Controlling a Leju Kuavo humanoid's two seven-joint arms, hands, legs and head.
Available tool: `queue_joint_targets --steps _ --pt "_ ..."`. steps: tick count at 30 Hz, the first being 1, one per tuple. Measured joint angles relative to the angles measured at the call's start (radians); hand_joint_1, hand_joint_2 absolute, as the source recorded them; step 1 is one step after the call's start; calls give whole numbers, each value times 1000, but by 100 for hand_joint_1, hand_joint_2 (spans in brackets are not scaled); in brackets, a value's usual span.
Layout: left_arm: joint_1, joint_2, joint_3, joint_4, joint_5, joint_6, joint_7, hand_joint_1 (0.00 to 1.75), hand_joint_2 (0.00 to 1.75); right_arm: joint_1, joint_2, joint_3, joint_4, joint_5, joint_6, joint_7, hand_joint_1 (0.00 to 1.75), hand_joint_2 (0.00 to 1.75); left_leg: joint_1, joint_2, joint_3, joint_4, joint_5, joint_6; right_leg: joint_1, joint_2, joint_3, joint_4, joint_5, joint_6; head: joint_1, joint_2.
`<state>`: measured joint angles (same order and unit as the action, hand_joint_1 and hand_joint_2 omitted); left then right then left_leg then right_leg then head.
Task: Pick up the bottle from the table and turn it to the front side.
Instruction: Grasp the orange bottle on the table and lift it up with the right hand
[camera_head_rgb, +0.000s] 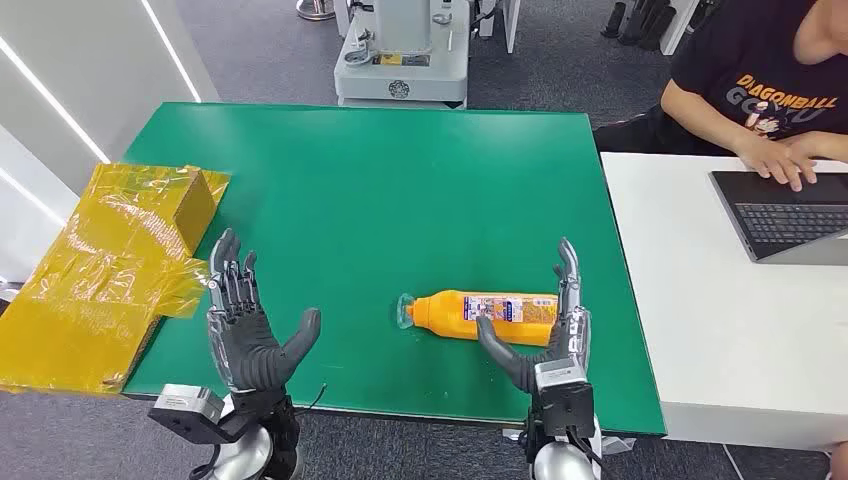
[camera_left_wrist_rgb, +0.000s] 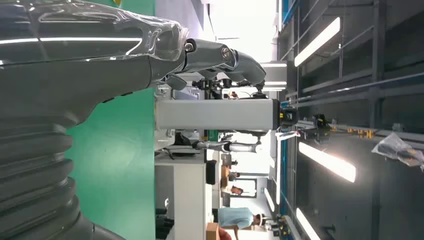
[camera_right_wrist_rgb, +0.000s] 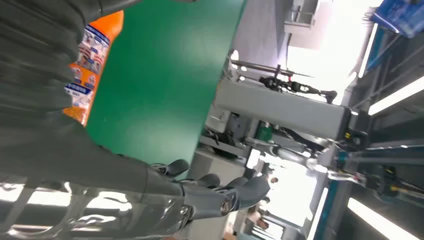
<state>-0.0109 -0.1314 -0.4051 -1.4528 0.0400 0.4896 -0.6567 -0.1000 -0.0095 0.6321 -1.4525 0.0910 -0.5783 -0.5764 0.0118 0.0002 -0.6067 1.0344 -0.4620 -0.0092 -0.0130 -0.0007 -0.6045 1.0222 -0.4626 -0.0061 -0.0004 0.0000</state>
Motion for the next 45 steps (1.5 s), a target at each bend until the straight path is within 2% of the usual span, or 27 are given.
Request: queue_joint_targets --steps 3,6,11,14,16,18,21,24,30,32,38,45 --pt "-7 3 0 3 16 4 -1 0 175 -18 -2 0 -3 -36 84 10 0 175 0 0 0 0 0 0 0 0 0 0 0 0 0 0" --pt "-17 5 -1 6 27 2 -2 0 175 -57 -10 1 -6 28 144 49 0 175 0 0 0 0 0 0 0 0 0 0 0 0 0 0" --pt "-34 3 -1 8 12 -44 0 0 175 -151 -52 -1 8 275 249 212 0 175 0 0 0 1 0 0 0 0 0 0 1 0 0 0" --pt "-49 3 -1 11 7 -82 1 0 175 -256 -104 1 58 435 401 306 0 175 0 0 0 1 1 1 0 0 0 0 1 0 0 0" --pt "-61 3 -1 16 7 -103 1 0 175 -338 -147 5 112 534 507 332 0 175 0 0 0 2 1 1 0 -1 1 0 2 1 0 0" --pt "-66 3 -1 19 6 -116 1 0 175 -408 -183 7 167 576 578 338 0 175 0 -1 0 2 1 1 0 -1 1 0 2 1 0 0" --pt "-70 4 -1 22 6 -126 1 0 175 -493 -223 11 240 596 647 338 0 175 0 -1 0 3 1 1 0 -1 1 0 3 2 0 0" --pt "-74 4 -1 24 6 -129 1 0 175 -545 -248 18 289 603 669 338 0 175 0 -1 0 3 1 1 0 -1 1 0 2 2 0 0" --pt "-79 4 -1 28 5 -131 1 0 175 -583 -269 30 338 607 675 339 0 175 0 -1 0 2 1 1 0 -1 1 0 2 2 0 0" --pt "-81 4 -1 28 5 -134 1 0 175 -594 -278 39 348 612 703 337 0 175 0 -1 0 2 1 1 0 -1 1 0 2 2 0 0" --pt "-91 6 -1 32 12 -156 3 0 175 -681 -323 129 395 567 882 268 0 175 0 -1 0 2 1 1 0 -1 1 0 2 2 0 0" --pt "-110 12 -1 38 30 -166 5 0 175 -751 -339 268 467 476 971 250 0 175 0 -1 0 3 1 1 0 -1 1 0 2 2 0 0"
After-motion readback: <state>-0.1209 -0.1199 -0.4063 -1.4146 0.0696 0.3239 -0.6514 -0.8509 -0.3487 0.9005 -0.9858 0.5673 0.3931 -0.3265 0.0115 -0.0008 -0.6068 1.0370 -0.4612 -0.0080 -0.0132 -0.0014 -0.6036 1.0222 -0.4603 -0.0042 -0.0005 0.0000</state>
